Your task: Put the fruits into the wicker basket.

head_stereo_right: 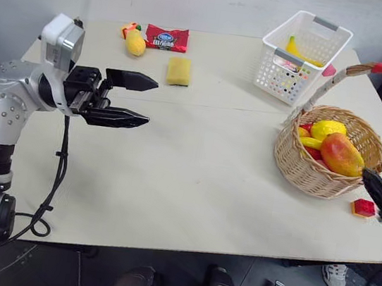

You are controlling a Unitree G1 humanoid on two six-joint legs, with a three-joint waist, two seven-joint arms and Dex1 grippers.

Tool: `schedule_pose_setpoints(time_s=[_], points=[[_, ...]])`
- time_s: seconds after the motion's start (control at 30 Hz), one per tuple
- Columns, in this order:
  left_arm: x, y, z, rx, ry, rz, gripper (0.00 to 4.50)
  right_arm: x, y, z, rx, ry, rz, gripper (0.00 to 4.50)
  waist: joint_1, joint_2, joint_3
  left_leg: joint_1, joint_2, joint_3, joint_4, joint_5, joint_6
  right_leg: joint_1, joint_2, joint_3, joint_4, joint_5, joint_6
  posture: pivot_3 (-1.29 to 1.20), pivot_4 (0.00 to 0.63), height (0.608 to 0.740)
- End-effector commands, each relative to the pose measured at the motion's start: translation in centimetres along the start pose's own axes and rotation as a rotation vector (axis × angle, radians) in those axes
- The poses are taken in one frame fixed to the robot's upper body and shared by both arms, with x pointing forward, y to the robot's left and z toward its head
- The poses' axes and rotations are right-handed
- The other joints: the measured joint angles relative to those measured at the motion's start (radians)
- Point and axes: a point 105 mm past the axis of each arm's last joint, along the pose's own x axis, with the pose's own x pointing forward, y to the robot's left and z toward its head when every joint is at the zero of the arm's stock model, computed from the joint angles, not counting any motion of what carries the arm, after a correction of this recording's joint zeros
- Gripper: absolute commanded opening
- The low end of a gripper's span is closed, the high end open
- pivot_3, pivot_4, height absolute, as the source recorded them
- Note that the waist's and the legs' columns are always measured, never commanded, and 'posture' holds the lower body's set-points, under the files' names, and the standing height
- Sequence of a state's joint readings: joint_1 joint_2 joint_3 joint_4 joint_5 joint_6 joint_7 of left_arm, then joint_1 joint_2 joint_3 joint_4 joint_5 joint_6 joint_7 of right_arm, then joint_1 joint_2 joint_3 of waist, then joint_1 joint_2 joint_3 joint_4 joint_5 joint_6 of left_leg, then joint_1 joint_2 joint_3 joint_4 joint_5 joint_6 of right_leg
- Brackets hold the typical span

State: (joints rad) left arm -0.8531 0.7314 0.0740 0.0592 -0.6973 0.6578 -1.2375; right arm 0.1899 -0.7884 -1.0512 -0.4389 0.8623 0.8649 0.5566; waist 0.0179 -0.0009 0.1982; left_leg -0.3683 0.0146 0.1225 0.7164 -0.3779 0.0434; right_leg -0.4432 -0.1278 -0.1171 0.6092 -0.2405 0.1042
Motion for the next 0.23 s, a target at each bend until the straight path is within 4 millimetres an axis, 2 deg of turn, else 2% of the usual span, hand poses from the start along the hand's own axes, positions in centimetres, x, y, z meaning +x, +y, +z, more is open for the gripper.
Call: schedule_pose_setpoints(time_s=[0.03, 0.13, 0.23], points=[[-0.5, 0.0, 0.6, 0.043, -0.003, 0.002, 4.50, -3.0, -0.1, 1.7, 0.015, 0.031, 0.051, 4.48, 0.004, 0.000, 0.000, 0.000, 0.000, 0.000, 0.000, 0.000, 0.000, 0.000, 0.000, 0.000, 0.000, 0.000, 0.000, 0.00, 0.150, 0.740], [-0.8, 0.2, 0.2, 0.040, 0.017, -0.001, 4.50, -6.3, 0.2, 3.0, 0.077, 0.074, 0.141, 4.48, 0.007, 0.000, 0.000, 0.000, 0.000, 0.000, -0.001, -0.001, 0.002, 0.000, 0.000, 0.001, -0.002, 0.001, 0.000, 0.00, 0.150, 0.740], [-0.8, 0.7, -0.1, 0.032, 0.031, 0.014, 4.50, -7.8, 0.3, 3.5, 0.101, 0.098, 0.171, 4.48, 0.007, -0.001, 0.000, 0.000, 0.000, 0.000, -0.001, -0.001, 0.003, 0.001, 0.000, 0.000, -0.003, 0.001, 0.001, 0.00, 0.150, 0.740]])
